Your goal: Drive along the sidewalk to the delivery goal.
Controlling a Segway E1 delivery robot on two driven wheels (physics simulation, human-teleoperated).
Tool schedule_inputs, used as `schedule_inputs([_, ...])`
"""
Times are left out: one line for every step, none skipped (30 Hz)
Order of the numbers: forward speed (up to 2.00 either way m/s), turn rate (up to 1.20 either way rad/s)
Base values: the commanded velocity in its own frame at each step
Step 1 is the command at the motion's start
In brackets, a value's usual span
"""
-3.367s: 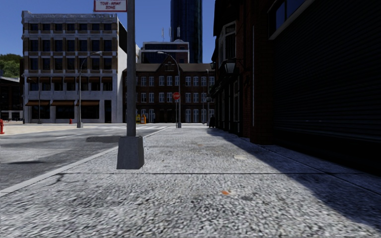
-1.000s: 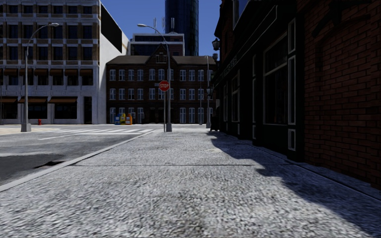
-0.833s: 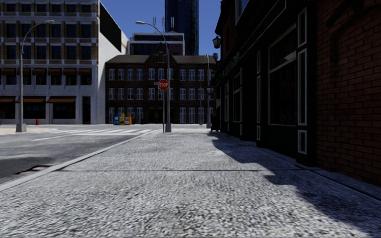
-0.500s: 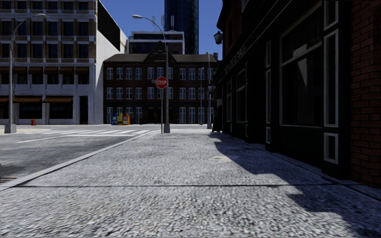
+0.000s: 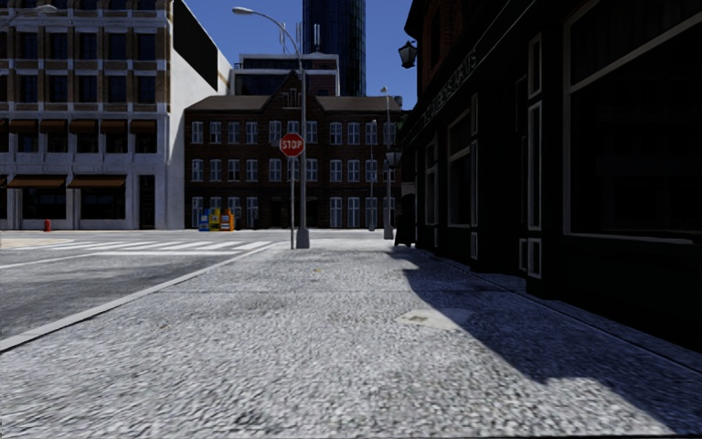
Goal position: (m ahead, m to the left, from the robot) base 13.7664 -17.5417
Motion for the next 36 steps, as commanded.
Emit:
schedule_inputs([2.0, 0.0])
schedule_inputs([2.0, 0.0])
schedule_inputs([2.0, 0.0])
schedule_inputs([2.0, 0.0])
schedule_inputs([2.0, 0.0])
schedule_inputs([2.0, 0.0])
schedule_inputs([2.0, 0.0])
schedule_inputs([2.0, 0.0])
schedule_inputs([2.0, 0.0])
schedule_inputs([2.0, 0.0])
schedule_inputs([2.0, 0.0])
schedule_inputs([2.0, 0.0])
schedule_inputs([2.0, 0.0])
schedule_inputs([2.0, 0.0])
schedule_inputs([2.0, 0.0])
schedule_inputs([2.0, 0.0])
schedule_inputs([2.0, 0.0])
schedule_inputs([2.0, 0.0])
schedule_inputs([2.0, 0.0])
schedule_inputs([2.0, 0.0])
schedule_inputs([2.0, 0.0])
schedule_inputs([2.0, 0.0])
schedule_inputs([2.0, 0.0])
schedule_inputs([2.0, 0.0])
schedule_inputs([2.0, 0.0])
schedule_inputs([2.0, 0.0])
schedule_inputs([2.0, 0.0])
schedule_inputs([2.0, 0.0])
schedule_inputs([2.0, 0.0])
schedule_inputs([2.0, 0.0])
schedule_inputs([2.0, 0.0])
schedule_inputs([2.0, 0.0])
schedule_inputs([2.0, 0.0])
schedule_inputs([2.0, 0.0])
schedule_inputs([2.0, 0.0])
schedule_inputs([2.0, 0.0])
